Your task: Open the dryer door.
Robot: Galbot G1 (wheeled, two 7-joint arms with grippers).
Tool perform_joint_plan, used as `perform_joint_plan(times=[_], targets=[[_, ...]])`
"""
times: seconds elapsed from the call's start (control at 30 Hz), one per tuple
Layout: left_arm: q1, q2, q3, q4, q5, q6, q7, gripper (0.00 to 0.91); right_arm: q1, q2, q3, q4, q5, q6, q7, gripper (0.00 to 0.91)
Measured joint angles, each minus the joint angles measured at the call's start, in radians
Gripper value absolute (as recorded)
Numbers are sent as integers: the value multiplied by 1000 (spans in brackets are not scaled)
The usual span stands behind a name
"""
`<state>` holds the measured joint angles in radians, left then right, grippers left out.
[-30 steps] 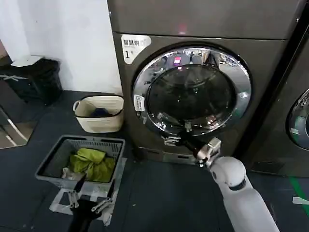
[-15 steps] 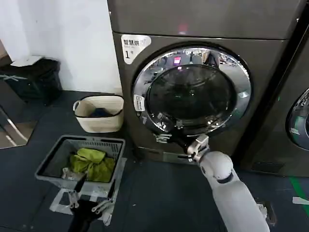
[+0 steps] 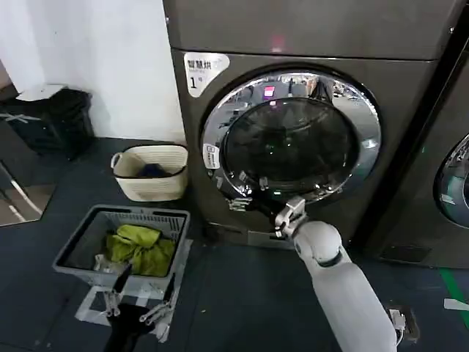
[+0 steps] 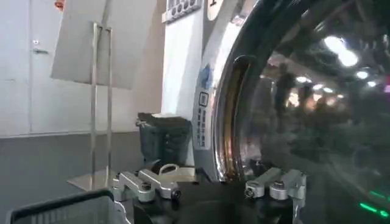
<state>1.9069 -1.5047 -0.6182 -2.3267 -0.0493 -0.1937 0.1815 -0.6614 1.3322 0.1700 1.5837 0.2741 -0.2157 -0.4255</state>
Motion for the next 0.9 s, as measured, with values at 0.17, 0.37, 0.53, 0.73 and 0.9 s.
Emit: perform_joint_plan(times=[0.17,0.37,0.53,0.73,0.9], targets=[[0,0,0,2,0,-2,1,907,13,8,-17,-13,-9,1,5,907],[-1,-3,1,10,0,-4,1,907,32,23,-32,-32,-19,2,7,907],[0,-4,3,6,0,-4,2,907,46,30,-44,-47,-23,3,13,907],[1,-4,2,6,0,-4,2,907,65,40,-56,-67,-30,2,16,907],[1,-4,2,6,0,-4,2,907,79,47,-65,-84,-32,0,18,907]])
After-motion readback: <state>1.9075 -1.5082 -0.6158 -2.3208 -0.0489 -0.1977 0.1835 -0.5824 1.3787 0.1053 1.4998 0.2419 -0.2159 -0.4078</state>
